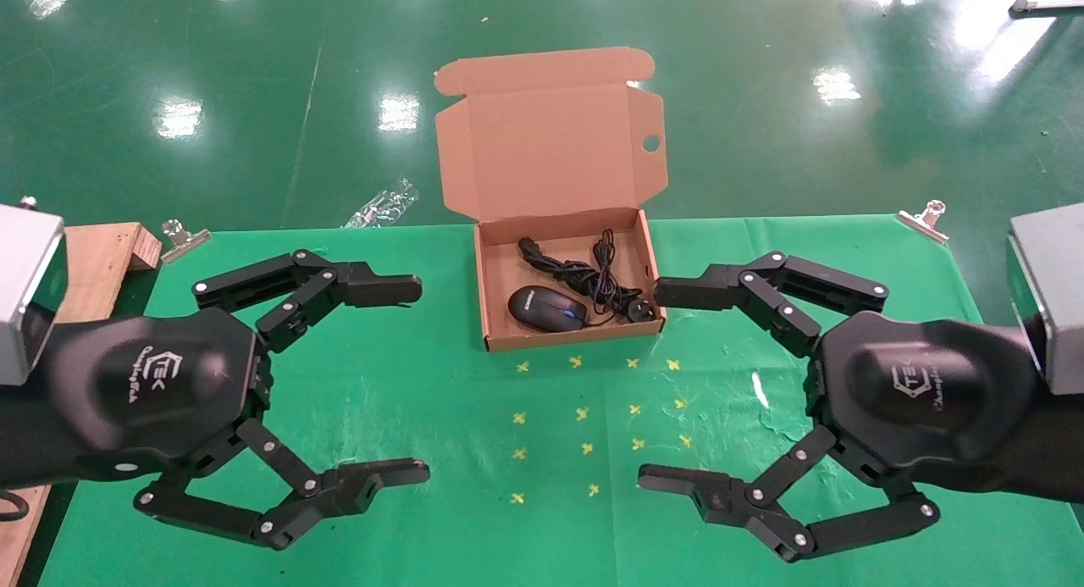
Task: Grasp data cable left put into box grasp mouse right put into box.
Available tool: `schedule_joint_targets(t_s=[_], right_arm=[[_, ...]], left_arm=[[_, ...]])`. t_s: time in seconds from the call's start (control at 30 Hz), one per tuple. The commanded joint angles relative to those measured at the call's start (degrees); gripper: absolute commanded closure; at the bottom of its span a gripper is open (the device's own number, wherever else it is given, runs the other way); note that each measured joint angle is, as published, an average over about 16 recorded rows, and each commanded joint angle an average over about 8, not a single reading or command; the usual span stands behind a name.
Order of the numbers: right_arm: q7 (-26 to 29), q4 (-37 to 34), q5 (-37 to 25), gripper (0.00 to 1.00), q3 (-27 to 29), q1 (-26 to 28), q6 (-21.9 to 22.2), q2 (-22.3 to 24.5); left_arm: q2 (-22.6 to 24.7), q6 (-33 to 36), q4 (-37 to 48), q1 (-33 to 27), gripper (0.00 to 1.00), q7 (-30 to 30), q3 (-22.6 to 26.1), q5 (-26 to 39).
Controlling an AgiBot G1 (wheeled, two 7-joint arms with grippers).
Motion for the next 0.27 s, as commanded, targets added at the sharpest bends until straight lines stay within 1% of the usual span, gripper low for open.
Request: schedule_joint_targets(t_s=[0.03, 0.27], right_arm=[[0.0, 0.0, 0.0, 0.0, 0.0, 0.0, 0.0, 0.0], [0.0, 0.0, 0.0, 0.0, 0.0, 0.0, 0.0, 0.0]], left_arm=[[0.0, -0.1, 0.0, -0.1, 0.0, 0.0, 0.1, 0.1], [0.1, -0.2, 0.1, -0.1, 0.0, -0.1, 0.2, 0.3]])
